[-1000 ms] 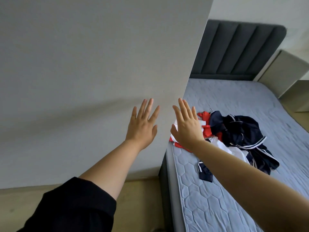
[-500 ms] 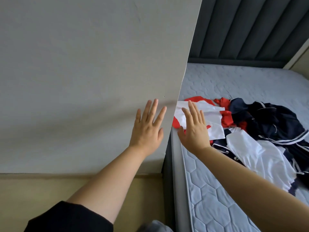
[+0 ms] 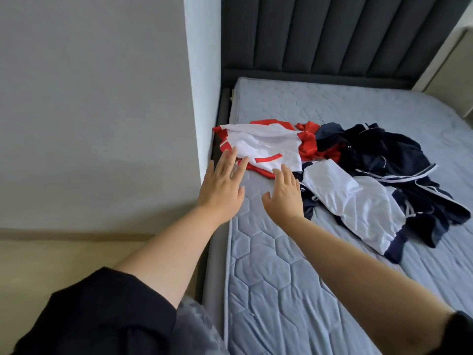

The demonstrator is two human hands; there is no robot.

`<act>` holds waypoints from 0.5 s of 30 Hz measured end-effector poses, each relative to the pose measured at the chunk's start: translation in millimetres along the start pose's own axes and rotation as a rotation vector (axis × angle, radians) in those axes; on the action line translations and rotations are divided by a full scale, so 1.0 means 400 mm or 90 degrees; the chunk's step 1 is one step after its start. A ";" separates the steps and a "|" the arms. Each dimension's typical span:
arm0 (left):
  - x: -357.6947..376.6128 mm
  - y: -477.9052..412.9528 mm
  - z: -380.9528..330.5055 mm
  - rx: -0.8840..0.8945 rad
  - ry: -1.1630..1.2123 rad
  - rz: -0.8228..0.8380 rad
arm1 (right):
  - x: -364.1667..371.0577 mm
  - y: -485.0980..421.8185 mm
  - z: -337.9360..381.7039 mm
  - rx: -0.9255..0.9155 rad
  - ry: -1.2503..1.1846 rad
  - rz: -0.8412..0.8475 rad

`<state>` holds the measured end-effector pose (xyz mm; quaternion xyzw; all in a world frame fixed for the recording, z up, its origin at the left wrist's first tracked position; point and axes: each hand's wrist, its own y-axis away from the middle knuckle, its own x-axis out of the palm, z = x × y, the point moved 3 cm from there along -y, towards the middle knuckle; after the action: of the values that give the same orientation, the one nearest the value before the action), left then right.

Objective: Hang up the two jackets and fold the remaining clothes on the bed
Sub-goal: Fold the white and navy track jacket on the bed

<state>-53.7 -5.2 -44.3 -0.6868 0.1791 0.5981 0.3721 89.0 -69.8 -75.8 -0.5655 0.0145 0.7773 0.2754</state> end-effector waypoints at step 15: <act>0.417 0.029 -0.145 -0.123 0.220 0.341 | 0.274 0.039 -0.311 0.310 -0.018 0.310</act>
<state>15.0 -21.6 -206.3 -0.7389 0.3560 0.5635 0.0989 167.6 -79.2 -222.4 -0.4524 0.3303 0.8016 0.2087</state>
